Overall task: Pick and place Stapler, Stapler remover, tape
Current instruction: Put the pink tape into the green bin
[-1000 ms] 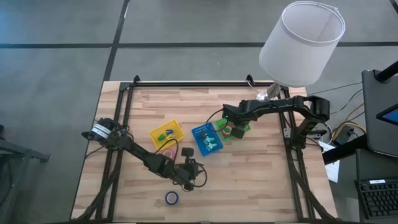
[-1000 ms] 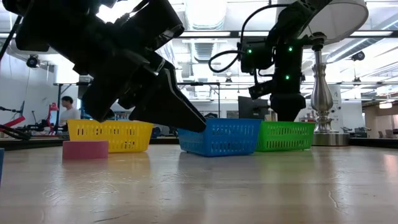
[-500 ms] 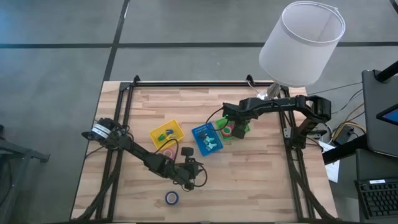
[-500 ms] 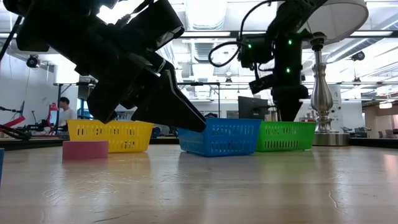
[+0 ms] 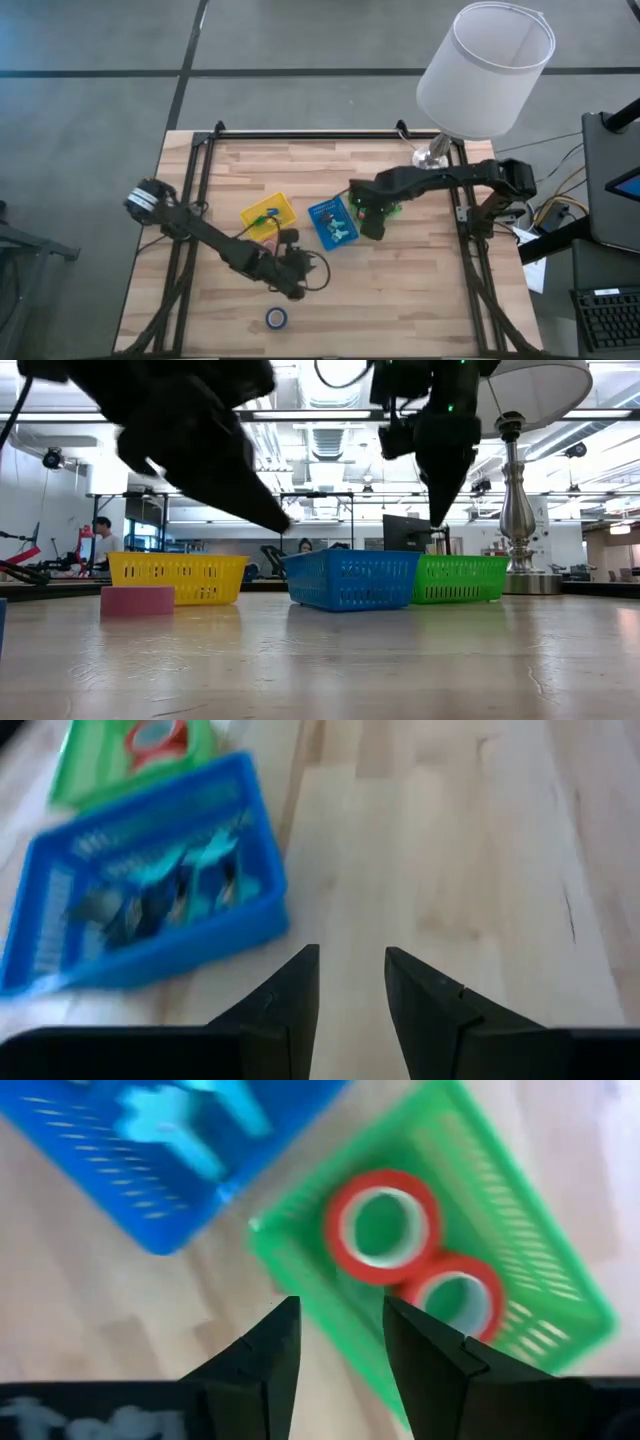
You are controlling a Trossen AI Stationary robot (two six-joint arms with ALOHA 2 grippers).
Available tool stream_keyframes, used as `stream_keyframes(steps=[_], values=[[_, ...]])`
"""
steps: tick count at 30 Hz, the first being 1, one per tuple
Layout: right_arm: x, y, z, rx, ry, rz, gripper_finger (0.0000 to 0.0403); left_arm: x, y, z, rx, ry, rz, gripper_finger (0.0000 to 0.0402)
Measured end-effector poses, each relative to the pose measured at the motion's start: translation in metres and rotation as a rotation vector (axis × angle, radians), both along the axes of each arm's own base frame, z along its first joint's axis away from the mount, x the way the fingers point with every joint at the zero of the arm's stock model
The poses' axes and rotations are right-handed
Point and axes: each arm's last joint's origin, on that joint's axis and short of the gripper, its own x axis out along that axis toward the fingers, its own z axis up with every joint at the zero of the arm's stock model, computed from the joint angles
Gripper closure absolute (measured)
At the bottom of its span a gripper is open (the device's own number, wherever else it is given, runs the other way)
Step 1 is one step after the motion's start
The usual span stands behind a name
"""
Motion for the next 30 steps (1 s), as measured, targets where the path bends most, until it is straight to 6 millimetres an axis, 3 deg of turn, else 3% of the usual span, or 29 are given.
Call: stream_keyframes(steps=[7,16,22,30], values=[[0.009,0.048,-0.003,0.011,-0.111,0.114,0.0257,-0.034,0.014,0.018,-0.183,0.156,0.179,0.0282],[0.020,0.095,0.001,0.041,-0.320,0.246,0.0264,-0.059,0.020,0.012,-0.326,0.385,0.347,0.0282],[0.024,0.111,0.006,0.026,-0.415,0.359,0.0258,-0.061,0.021,0.000,-0.304,0.435,0.378,0.0282],[0.020,0.113,-0.003,0.025,-0.386,0.366,0.0264,-0.064,0.024,-0.009,-0.247,0.402,0.410,0.0282]])
